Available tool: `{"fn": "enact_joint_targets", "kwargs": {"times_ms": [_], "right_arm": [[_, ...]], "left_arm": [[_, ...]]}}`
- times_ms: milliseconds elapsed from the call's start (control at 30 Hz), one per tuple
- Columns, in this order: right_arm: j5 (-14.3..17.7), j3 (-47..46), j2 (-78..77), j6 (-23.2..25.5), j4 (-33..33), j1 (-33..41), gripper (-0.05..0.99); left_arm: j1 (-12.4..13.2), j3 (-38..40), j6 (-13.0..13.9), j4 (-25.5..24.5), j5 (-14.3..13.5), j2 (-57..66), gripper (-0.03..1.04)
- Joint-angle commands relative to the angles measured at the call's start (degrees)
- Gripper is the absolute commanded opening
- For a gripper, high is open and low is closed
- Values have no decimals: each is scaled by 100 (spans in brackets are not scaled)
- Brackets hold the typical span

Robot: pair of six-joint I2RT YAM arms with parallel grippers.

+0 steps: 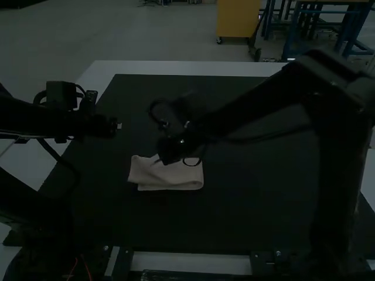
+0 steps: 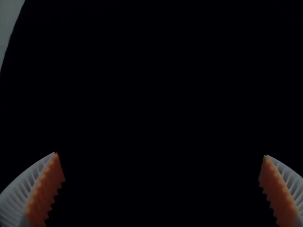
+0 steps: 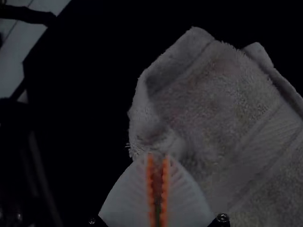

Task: Fold the towel.

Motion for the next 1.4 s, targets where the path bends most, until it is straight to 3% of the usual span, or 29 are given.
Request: {"fn": "enact_joint_targets", "kwargs": {"times_ms": [0,133,367,400,500,533,800,1000,1367], "right_arm": [[-138,67,97,129,36,174,27],[-279,75,97,120,36,305,42],[-314,198,-70,164,45,244,41],[-314,198,-122,155,45,200,35],[-481,155,-263,129,45,-46,1],[-498,111,-298,120,45,-125,-2],[-560,-355,-342,41,405,-292,-2],[-560,-707,-184,252,1222,-345,-2],[-604,-557,616,419,2005,-319,-2]], "left_arm": [[-6,-88,-52,42,-44,-164,97],[-6,-97,-52,104,-114,-164,97],[-6,-88,-52,174,-185,-164,97],[2,-88,-52,165,-185,-164,97],[-6,-97,-52,148,-185,-164,97],[-6,-97,-52,148,-185,-164,97],[-24,-97,-52,139,-176,-164,97],[-15,-132,-52,183,-185,-164,97],[-6,-246,-52,288,-176,-164,97]]}}
